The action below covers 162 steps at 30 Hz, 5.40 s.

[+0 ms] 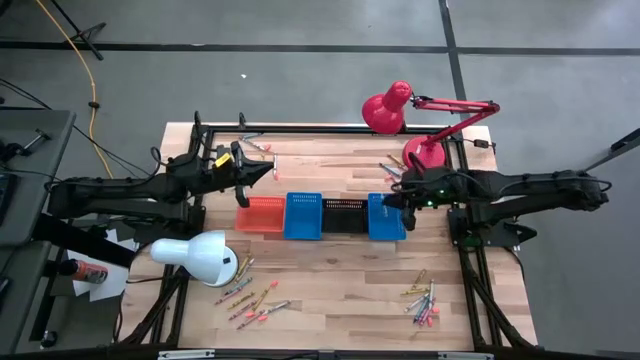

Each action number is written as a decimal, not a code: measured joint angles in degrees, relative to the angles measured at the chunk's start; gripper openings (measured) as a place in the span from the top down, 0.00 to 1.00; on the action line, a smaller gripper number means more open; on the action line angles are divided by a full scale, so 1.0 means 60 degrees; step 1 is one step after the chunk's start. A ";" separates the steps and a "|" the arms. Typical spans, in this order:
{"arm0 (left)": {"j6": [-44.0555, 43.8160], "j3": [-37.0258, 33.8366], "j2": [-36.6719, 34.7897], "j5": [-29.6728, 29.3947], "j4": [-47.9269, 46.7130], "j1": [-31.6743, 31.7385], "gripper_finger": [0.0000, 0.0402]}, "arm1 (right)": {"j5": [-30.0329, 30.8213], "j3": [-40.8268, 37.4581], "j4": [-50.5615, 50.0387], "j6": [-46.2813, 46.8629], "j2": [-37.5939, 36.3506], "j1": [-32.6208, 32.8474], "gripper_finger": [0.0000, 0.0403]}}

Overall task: Sort crayons
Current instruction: Put the white crayon into the left blue bin

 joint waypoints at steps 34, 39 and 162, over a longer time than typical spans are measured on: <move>0.0007 -0.0004 -0.0004 -0.0334 0.0346 -0.0003 1.00 | -0.0417 0.3029 0.9394 -0.0002 0.9639 -0.0329 0.89; 0.0007 -0.0004 -0.0004 -0.0465 0.0346 -0.0004 1.00 | -0.0464 0.3605 0.8021 0.0020 0.9639 -0.0382 0.77; -0.0993 0.3555 0.2431 -0.0384 -0.2796 -0.1161 1.00 | -0.1757 0.2152 0.6610 0.0260 0.3351 -0.0492 0.55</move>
